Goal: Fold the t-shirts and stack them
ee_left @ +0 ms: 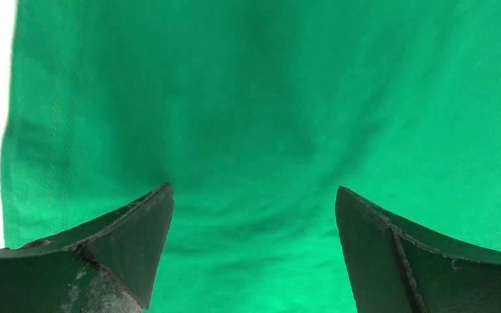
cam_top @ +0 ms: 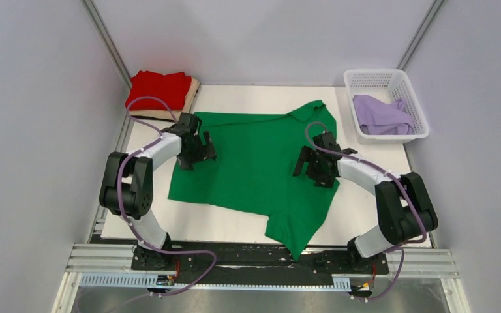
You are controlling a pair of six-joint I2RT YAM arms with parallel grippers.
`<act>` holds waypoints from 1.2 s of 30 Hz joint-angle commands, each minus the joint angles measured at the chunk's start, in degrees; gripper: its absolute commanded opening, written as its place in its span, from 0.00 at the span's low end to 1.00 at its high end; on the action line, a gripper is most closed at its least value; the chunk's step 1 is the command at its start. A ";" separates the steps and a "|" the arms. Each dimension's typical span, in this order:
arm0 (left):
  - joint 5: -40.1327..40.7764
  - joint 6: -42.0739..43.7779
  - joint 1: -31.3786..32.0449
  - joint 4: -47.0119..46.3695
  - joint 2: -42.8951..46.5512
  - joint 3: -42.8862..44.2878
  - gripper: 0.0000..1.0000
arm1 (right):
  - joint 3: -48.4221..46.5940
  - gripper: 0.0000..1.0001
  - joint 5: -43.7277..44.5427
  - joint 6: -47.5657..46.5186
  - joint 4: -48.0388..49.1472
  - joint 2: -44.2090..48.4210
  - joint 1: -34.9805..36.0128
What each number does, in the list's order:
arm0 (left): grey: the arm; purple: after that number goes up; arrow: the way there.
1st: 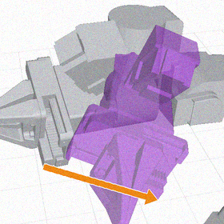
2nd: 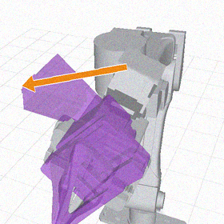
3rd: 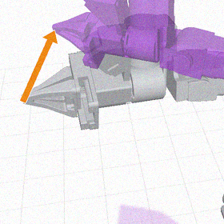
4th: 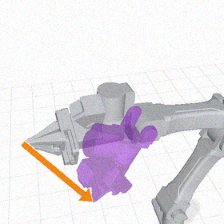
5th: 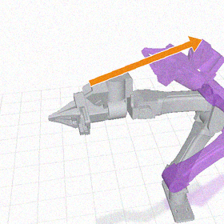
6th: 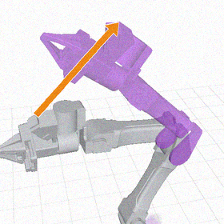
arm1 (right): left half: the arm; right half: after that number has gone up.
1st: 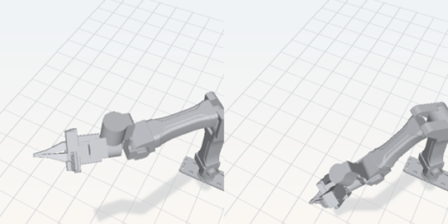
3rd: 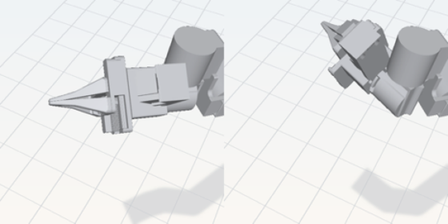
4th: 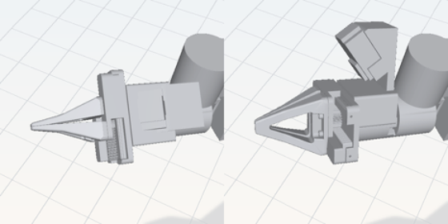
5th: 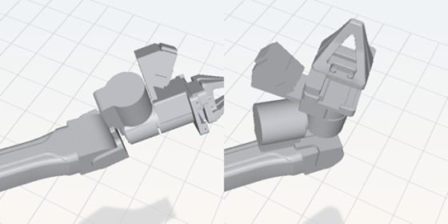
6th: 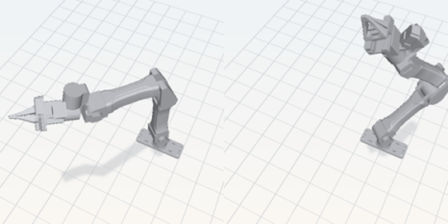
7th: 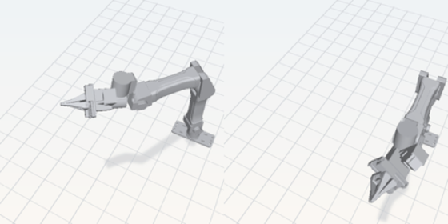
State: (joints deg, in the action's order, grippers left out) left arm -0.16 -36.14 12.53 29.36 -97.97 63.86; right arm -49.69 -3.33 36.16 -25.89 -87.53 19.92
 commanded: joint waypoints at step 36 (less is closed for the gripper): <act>8.89 -6.33 5.86 3.20 5.51 4.39 1.00 | -9.09 1.00 7.27 -0.25 -3.36 6.97 -5.17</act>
State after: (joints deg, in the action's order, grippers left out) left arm 6.04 -44.16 20.99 34.15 -86.85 64.07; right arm -54.65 4.40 37.98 -33.82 -76.97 14.90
